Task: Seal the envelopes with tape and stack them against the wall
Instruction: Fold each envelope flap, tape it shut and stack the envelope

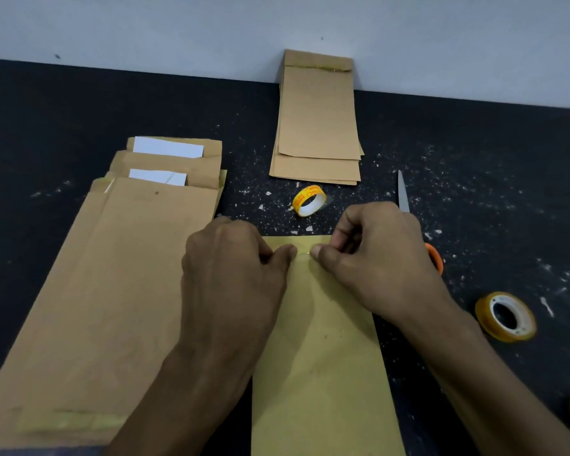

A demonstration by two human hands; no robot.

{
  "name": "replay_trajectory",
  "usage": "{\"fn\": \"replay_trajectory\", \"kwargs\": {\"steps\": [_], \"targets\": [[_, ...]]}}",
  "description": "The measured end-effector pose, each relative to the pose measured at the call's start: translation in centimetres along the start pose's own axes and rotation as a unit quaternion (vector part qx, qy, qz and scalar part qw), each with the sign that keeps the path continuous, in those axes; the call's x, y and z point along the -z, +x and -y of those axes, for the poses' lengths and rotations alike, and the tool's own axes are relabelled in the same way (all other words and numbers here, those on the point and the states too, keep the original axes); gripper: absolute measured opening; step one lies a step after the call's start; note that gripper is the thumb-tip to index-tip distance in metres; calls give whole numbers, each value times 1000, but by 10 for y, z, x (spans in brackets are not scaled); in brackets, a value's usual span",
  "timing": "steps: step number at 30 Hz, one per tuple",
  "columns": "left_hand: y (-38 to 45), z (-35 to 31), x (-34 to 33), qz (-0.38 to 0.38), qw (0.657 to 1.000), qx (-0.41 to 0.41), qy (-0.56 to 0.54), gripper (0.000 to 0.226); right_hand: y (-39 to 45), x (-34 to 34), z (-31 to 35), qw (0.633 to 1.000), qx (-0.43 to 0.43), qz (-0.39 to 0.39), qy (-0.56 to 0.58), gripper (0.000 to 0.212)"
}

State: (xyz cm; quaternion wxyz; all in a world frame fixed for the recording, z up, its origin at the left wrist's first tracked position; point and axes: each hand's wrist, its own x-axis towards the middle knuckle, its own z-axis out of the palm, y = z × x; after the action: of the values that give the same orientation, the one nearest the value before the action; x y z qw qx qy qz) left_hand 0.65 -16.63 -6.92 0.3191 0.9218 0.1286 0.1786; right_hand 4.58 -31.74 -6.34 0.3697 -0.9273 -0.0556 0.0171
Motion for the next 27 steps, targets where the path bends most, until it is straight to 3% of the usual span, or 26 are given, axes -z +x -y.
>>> {"fn": "replay_trajectory", "kwargs": {"steps": [7,16,24,27], "targets": [[7,3,6,0,999,39,-11,40,-1,0,0,1000,-1,3,-4,24],[8,7,7,63,998,5,-24,16,2,2,4,999,-26,13,-18,25],[8,7,7,57,998,4,-26,18,21,16,23,977,-129,116,-123,34],[7,6,8,55,998,12,-33,19,26,22,28,967,-167,155,-115,27]]}}
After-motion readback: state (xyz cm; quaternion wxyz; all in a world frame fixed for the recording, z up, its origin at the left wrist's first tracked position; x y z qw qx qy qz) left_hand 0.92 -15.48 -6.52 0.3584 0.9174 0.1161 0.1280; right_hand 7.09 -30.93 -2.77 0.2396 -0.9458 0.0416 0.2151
